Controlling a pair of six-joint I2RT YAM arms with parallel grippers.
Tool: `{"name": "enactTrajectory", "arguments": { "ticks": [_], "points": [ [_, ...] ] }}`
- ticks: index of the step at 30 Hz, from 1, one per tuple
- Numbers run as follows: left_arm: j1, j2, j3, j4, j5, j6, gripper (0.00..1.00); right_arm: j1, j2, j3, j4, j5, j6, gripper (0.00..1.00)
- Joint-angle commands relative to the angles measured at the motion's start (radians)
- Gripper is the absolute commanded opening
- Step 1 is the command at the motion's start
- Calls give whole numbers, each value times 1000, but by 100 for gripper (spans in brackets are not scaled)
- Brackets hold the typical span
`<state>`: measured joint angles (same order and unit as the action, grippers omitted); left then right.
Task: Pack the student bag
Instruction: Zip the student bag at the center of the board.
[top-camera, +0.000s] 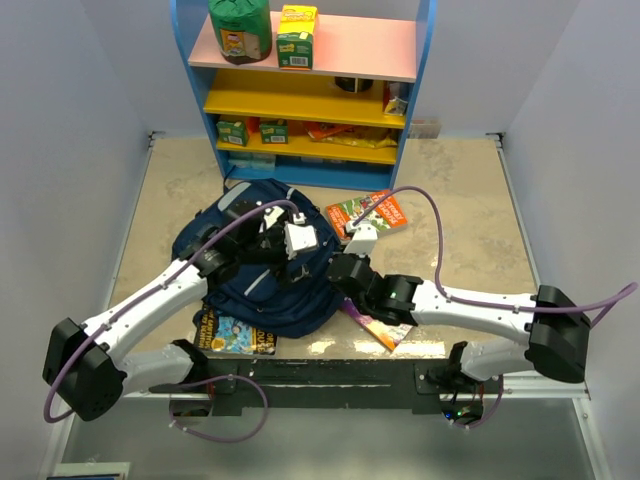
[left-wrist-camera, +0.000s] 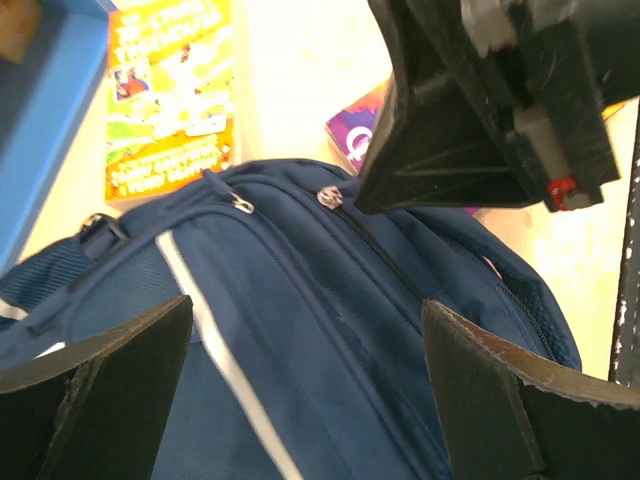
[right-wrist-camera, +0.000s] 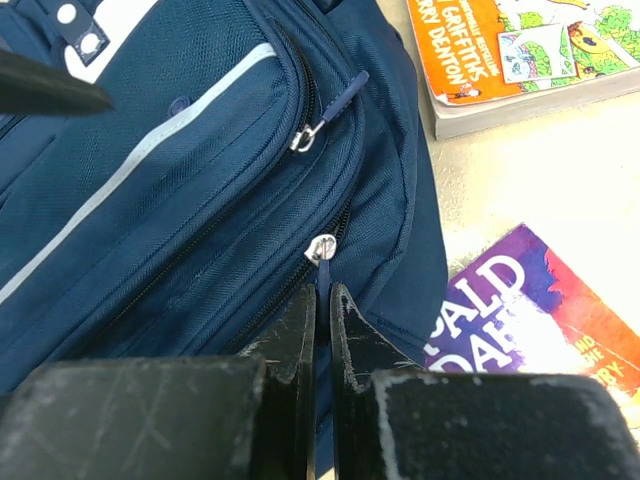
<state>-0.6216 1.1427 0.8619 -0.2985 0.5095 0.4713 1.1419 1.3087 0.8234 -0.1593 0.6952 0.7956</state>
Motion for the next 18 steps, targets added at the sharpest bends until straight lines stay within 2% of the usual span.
{"name": "enactTrajectory", "arguments": {
  "ticks": [1,10,13,16,17,18],
  "points": [
    [-33,11,-38,62,-72,-8,100,-4,-46,-3,61,3,1,0],
    [-63,18,-70,105,-152,24,98,-4,-55,-1,52,3,4,0],
    [-63,28,-64,110,-149,26,84,-4,-60,-1,46,3,7,0],
    [-63,31,-58,108,-152,32,55,-4,-66,0,43,6,7,0],
    [-61,32,-60,107,-155,35,40,-4,-66,2,40,6,7,0],
    [-63,32,-57,104,-155,41,32,-4,-66,2,37,9,4,0]
  ]
}}
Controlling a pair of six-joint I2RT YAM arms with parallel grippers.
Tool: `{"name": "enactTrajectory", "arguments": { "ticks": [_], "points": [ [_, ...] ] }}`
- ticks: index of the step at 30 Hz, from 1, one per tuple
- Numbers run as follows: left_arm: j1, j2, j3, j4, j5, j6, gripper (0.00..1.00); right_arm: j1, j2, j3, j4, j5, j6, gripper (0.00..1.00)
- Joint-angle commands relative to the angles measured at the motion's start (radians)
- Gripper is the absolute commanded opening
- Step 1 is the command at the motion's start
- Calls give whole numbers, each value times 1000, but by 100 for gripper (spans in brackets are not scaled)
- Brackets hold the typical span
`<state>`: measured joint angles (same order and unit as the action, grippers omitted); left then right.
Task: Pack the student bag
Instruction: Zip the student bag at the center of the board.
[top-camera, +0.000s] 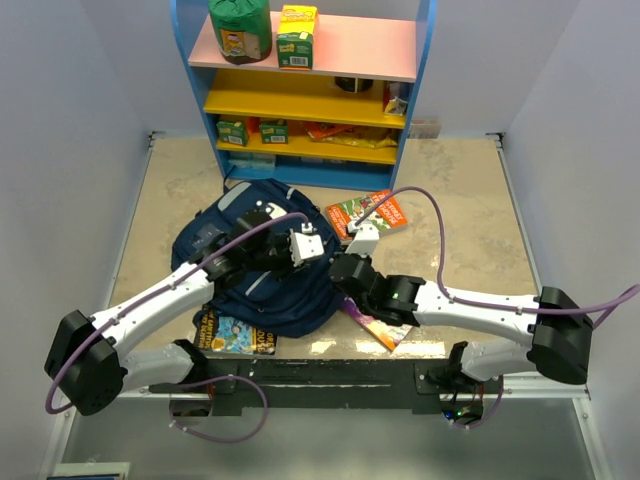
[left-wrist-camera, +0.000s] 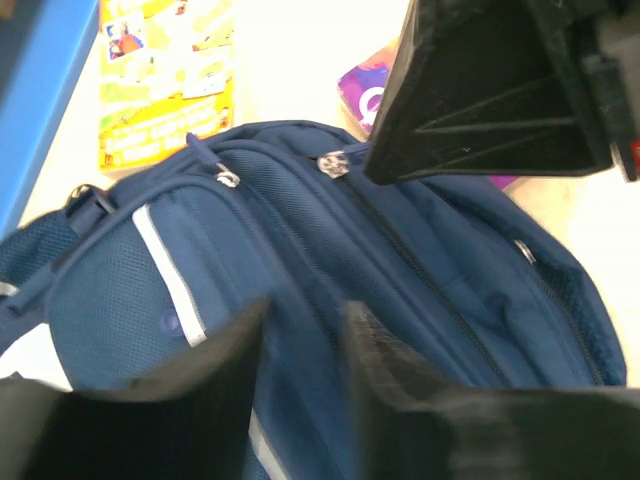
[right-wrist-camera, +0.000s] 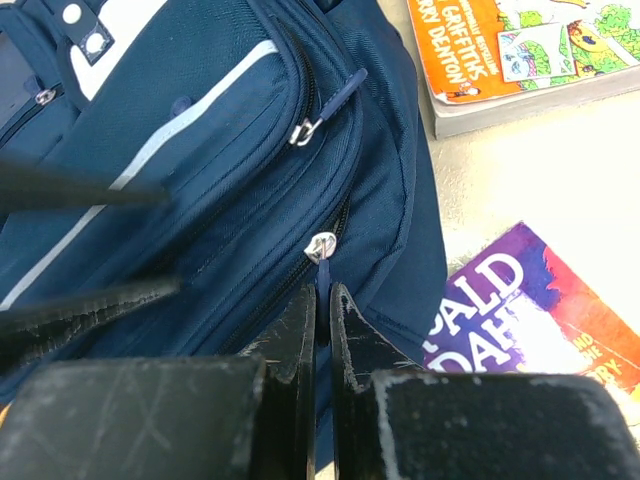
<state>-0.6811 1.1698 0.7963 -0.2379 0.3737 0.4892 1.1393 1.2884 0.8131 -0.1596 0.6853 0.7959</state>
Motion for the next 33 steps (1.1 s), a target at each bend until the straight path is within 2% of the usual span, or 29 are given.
{"name": "enactTrajectory", "arguments": {
  "ticks": [1,2,5,12,14,15,24,33],
  "points": [
    [-3,5,7,40,-28,28,24,-1,-46,12,35,17,5,0],
    [-2,2,6,38,-30,34,12,-1,-43,14,34,19,3,0],
    [-1,-7,3,22,-15,52,0,-3,-38,12,29,22,-1,0],
    [-3,-53,21,-76,13,107,0,-29,-18,-5,46,42,-38,0],
    [-3,-74,32,-159,60,161,0,-55,-14,-20,84,31,-72,0],
    [-3,-81,47,-237,86,192,0,-64,-11,-35,101,25,-86,0],
    [-2,-179,81,-545,224,492,0,-150,20,-58,252,-76,-219,0],
    [-2,-190,196,-892,360,817,0,-197,189,40,359,-142,-317,0]
  ]
}}
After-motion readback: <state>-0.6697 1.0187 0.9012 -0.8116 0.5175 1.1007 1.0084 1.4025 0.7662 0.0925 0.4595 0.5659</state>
